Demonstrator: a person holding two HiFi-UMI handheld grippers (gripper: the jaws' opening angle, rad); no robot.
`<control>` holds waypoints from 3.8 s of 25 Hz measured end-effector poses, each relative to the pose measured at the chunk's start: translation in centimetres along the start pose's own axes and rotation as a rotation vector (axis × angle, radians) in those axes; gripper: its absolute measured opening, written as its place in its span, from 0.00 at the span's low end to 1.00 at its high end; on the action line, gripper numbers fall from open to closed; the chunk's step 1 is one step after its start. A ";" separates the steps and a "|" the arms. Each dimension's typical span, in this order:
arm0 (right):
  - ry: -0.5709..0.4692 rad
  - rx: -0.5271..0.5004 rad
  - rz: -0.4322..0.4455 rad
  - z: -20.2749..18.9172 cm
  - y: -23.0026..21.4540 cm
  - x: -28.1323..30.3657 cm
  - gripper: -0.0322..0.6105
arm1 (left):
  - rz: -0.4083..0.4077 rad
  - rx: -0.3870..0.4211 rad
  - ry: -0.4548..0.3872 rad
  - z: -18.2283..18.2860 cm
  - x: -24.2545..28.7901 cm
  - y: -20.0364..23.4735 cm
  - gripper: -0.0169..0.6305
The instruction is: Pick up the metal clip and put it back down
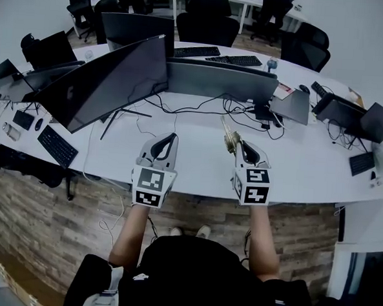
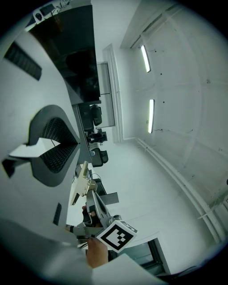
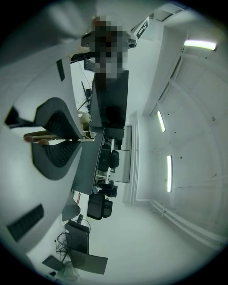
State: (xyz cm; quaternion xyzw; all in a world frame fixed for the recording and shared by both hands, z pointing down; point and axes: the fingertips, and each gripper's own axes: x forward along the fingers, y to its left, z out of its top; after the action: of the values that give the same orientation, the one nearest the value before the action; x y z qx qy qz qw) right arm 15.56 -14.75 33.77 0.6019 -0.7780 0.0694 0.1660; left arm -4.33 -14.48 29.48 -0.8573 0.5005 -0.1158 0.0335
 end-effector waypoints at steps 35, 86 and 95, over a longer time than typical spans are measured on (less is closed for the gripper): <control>0.256 -0.022 0.074 -11.0 3.4 6.2 0.10 | -0.050 -0.128 0.242 -13.0 2.2 -0.9 0.04; 0.463 -0.181 0.250 -25.2 8.1 14.5 0.10 | -0.063 -0.260 0.468 -27.4 0.6 -5.5 0.04; 0.475 -0.208 0.259 -26.2 8.0 16.0 0.10 | -0.060 -0.276 0.488 -28.8 0.7 -5.7 0.04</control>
State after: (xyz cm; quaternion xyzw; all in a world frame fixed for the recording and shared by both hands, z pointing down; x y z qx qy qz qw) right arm 8.96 -19.18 64.53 0.4443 -0.7906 0.1491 0.3941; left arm -5.85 -10.54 58.55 -0.8148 0.4794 -0.2505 -0.2087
